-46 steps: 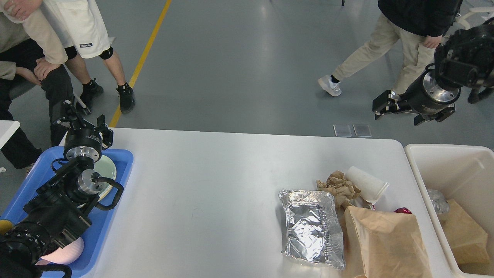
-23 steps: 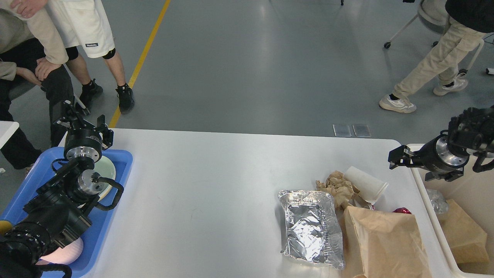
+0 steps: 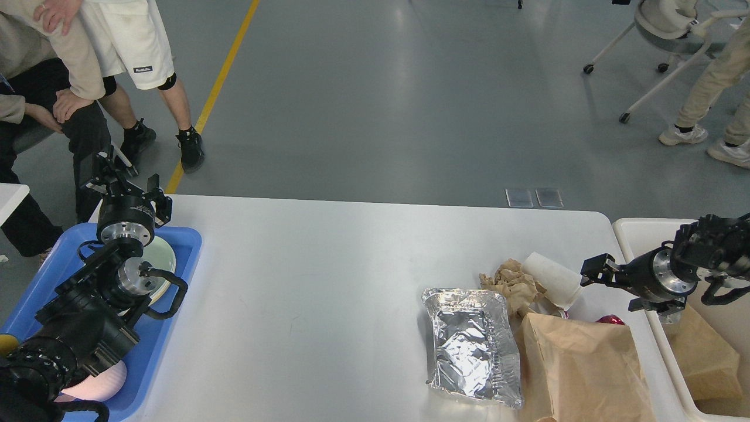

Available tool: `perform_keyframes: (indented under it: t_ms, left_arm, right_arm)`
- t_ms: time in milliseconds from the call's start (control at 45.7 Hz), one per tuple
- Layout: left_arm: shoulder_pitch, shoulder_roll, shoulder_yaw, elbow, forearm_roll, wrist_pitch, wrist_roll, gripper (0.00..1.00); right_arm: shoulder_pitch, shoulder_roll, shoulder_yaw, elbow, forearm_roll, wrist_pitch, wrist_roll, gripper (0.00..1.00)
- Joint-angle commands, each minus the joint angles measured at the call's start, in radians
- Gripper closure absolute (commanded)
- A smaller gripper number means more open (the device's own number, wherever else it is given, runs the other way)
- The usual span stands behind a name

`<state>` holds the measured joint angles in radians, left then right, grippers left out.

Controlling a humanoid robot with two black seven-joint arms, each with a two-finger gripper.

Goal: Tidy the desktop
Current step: 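Lower the right gripper toward the white bin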

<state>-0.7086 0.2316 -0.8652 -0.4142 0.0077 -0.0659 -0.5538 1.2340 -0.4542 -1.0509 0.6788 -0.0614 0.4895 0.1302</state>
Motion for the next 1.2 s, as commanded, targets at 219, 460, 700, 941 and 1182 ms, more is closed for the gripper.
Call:
perform_keyframes:
  t_ms: [219, 460, 700, 941, 1182]
  left_arm:
    - [0.0, 0.0, 0.0, 0.0, 0.0, 0.0, 0.0, 0.04]
    - [0.0, 0.0, 0.0, 0.0, 0.0, 0.0, 0.0, 0.04]
    - [0.0, 0.0, 0.0, 0.0, 0.0, 0.0, 0.0, 0.04]
    - [0.0, 0.0, 0.0, 0.0, 0.0, 0.0, 0.0, 0.04]
    - [0.0, 0.0, 0.0, 0.0, 0.0, 0.0, 0.0, 0.04]
  right_arm:
    - [0.008, 0.006, 0.0, -0.004, 0.0, 0.003, -0.003, 0.0]
    - [0.01, -0.003, -0.003, -0.008, 0.0, 0.003, -0.003, 0.0]
    - [0.004, 0.006, -0.001, -0.021, 0.0, 0.0, -0.004, 0.0]
    - [0.007, 0.009, -0.001, -0.036, 0.0, 0.0, -0.006, 0.0]
    - [0.015, 0.005, -0.001, -0.047, 0.0, 0.0, -0.006, 0.0]
